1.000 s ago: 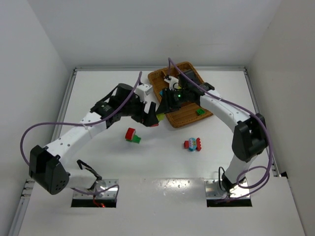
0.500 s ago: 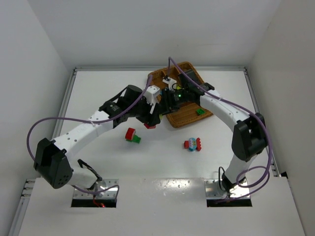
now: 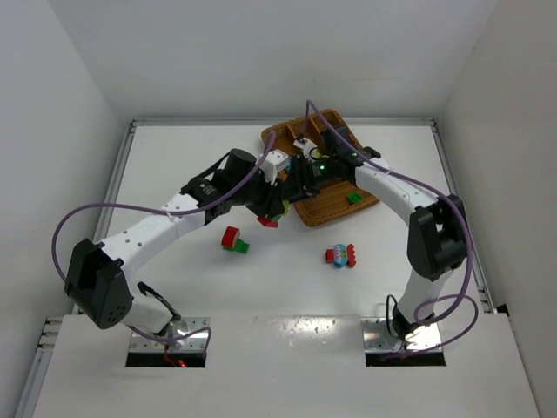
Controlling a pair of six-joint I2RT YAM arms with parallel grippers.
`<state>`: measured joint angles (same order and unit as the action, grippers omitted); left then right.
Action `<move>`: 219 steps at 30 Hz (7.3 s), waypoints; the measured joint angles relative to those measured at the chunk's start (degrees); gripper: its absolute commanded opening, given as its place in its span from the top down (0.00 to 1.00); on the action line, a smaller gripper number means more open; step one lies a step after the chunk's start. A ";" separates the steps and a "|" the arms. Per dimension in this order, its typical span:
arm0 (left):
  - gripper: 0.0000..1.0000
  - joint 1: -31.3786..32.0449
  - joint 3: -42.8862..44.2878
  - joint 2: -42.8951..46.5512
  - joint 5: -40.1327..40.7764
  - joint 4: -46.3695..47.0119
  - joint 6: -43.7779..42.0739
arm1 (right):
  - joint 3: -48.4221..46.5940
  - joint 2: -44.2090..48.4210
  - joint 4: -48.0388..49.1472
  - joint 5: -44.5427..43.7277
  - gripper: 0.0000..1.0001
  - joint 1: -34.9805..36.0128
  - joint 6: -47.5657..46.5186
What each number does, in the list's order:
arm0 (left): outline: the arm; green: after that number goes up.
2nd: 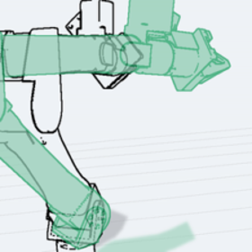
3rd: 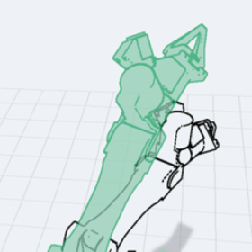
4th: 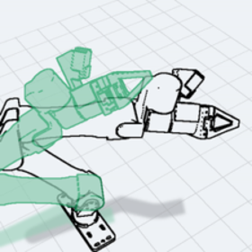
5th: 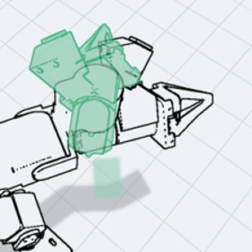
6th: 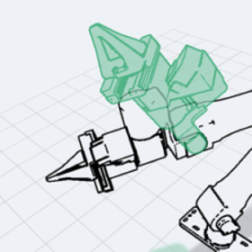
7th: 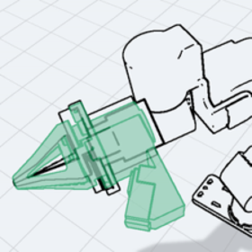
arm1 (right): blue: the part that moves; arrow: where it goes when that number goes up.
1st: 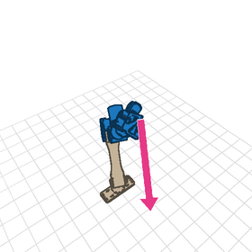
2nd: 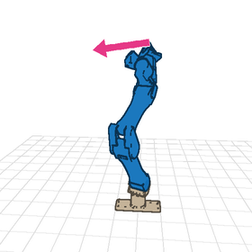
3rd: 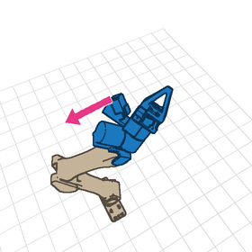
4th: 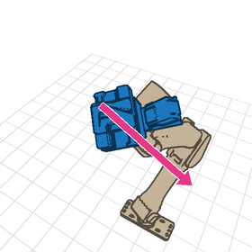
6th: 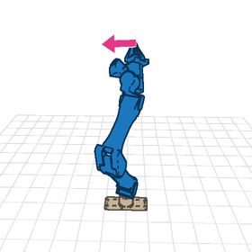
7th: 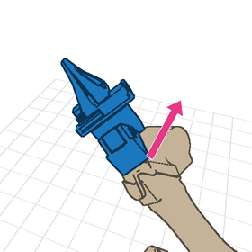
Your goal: Sort the legos into containers by color
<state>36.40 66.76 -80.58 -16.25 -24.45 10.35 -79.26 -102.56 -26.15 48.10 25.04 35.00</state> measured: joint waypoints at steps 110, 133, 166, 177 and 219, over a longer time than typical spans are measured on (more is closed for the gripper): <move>1.00 -18.53 5.11 -2.82 -1.70 -2.73 27.50 | 10.29 2.99 35.80 -24.92 0.60 11.80 11.39; 1.00 -21.40 4.33 -2.80 -8.41 0.79 29.09 | 11.19 2.29 37.51 -23.63 0.66 11.91 11.23; 1.00 -12.00 22.69 -27.78 -1.42 4.07 29.27 | 31.10 38.10 5.73 -68.00 0.34 3.17 12.46; 1.00 -8.31 52.46 -55.63 -6.60 15.54 31.41 | 31.74 47.28 -2.47 -78.60 0.34 2.84 14.58; 0.01 -20.44 8.24 -0.74 22.25 -0.66 26.08 | 24.09 15.74 5.09 -57.81 0.13 29.49 0.83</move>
<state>15.97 75.00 -81.32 6.00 -25.10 36.42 -55.18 -86.83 -21.06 -9.72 54.52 35.83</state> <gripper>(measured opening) 0.992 0.865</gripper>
